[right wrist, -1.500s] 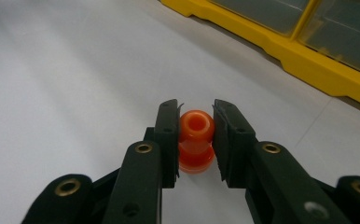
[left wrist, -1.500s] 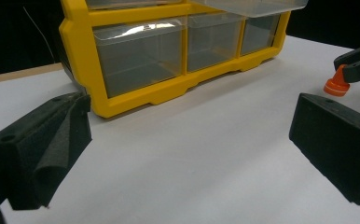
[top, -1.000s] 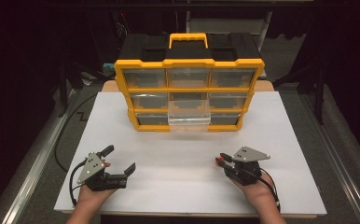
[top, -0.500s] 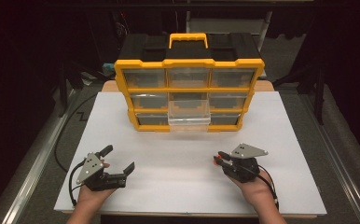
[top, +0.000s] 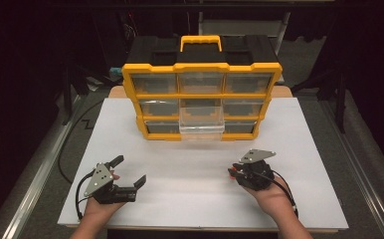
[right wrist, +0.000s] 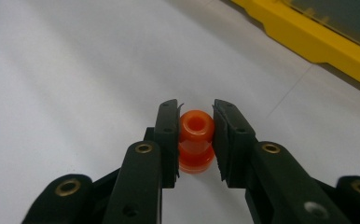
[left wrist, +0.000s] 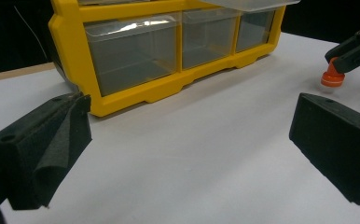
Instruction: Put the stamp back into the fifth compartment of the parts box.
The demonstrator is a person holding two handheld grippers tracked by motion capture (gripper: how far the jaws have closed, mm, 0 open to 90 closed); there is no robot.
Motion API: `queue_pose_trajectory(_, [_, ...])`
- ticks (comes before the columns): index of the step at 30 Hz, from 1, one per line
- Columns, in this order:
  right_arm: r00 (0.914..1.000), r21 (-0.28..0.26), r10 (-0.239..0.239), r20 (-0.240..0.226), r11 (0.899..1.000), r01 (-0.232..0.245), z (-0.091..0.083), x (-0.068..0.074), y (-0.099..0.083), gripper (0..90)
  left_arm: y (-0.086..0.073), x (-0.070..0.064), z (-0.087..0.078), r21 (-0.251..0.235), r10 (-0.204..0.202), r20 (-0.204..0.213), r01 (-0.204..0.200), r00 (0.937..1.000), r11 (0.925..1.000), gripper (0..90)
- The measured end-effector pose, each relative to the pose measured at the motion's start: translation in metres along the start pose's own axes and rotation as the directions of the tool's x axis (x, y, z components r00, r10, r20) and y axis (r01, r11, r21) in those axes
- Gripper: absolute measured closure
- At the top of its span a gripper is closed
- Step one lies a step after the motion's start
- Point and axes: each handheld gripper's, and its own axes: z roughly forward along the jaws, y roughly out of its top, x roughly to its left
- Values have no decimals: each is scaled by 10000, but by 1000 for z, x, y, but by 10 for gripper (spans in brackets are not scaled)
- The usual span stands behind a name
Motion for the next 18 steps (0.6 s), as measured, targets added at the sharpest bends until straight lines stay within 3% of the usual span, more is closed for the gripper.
queue_pose_trajectory(18, [9947, 1392, -649, -803, 9874, 757, -4, 0, 19, 738, 1, -2, 1, -74, 62, -23, -62, 10000, 10000, 3])
